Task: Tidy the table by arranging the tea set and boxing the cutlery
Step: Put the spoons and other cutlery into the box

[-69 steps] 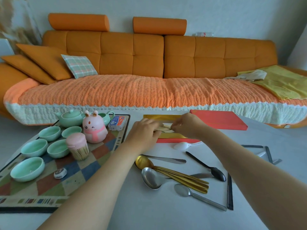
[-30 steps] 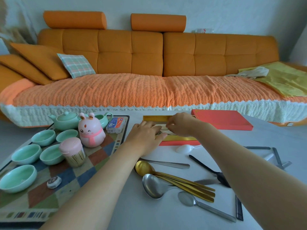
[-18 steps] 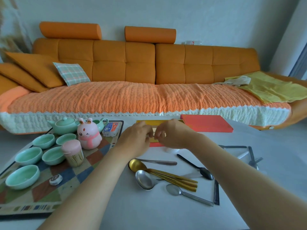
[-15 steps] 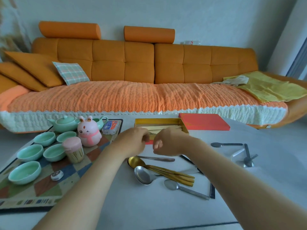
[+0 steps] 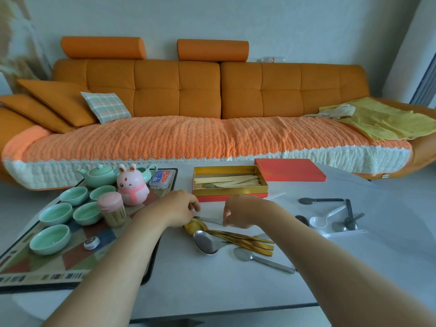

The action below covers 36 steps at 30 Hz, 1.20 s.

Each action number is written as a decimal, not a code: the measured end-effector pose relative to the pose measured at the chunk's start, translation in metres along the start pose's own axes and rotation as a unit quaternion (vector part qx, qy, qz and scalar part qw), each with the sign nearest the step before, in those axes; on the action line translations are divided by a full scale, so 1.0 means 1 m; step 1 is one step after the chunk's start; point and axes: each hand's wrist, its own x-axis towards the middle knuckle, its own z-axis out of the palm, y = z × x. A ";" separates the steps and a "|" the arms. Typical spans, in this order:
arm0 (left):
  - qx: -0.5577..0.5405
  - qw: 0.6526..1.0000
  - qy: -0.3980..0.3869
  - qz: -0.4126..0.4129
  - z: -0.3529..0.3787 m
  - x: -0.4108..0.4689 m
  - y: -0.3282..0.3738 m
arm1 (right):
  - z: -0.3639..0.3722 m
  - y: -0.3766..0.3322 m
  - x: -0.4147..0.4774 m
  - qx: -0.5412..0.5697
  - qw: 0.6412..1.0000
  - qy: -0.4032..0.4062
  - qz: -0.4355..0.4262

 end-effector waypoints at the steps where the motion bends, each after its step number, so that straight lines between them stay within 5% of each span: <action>1: -0.005 1.000 0.013 0.005 0.000 0.001 0.000 | -0.001 0.000 0.000 -0.003 1.000 0.000 -0.001; 10: 0.086 0.989 0.117 -0.003 -0.009 0.008 -0.014 | -0.015 0.017 -0.004 0.100 0.992 0.068 -0.044; 16: -0.040 0.981 0.191 0.004 -0.014 0.013 -0.018 | -0.025 0.037 -0.003 0.133 0.977 0.161 -0.051; 23: -0.112 0.920 0.367 0.085 -0.011 0.036 0.002 | -0.037 0.039 0.009 0.199 0.951 0.229 -0.056; 28: -0.087 0.961 0.250 0.083 0.009 0.058 -0.006 | -0.032 0.055 0.023 0.151 0.954 0.256 -0.029; 36: -0.022 0.985 0.157 0.071 0.024 0.062 -0.008 | -0.018 0.062 0.042 0.196 0.967 0.161 -0.024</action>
